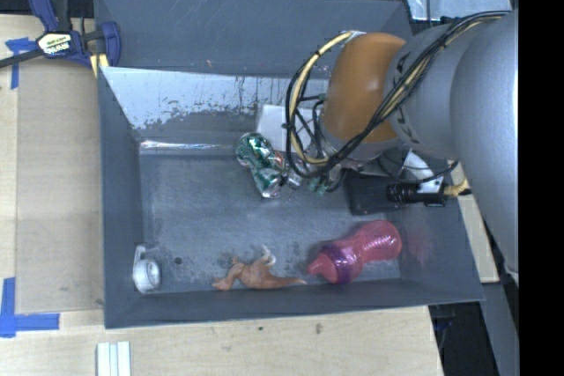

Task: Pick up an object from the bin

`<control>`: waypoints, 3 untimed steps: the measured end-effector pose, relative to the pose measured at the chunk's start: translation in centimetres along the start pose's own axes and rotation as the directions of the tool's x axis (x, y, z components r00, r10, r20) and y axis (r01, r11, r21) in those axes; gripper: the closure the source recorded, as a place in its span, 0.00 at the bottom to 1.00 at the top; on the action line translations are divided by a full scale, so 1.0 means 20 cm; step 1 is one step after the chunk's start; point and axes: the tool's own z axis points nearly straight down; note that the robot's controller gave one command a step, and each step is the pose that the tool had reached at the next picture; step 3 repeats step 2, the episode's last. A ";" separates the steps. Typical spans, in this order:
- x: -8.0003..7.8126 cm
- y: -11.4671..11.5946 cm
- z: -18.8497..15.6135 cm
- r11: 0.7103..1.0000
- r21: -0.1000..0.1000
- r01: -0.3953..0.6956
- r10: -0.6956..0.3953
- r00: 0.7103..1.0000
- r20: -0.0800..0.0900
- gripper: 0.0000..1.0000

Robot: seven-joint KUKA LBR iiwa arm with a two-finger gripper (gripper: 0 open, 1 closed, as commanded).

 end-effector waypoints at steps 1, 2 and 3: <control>0.00 -0.02 -0.16 1.000 0.005 0.013 -0.013 1.000 -0.005 1.00; 0.02 -0.02 -0.48 0.998 0.001 0.058 -0.058 0.998 0.000 1.00; 0.02 -0.02 -0.48 0.998 0.001 0.058 -0.058 0.998 0.000 1.00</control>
Offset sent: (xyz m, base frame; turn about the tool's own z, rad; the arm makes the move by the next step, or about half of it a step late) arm -0.0124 0.0037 0.1562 -0.1086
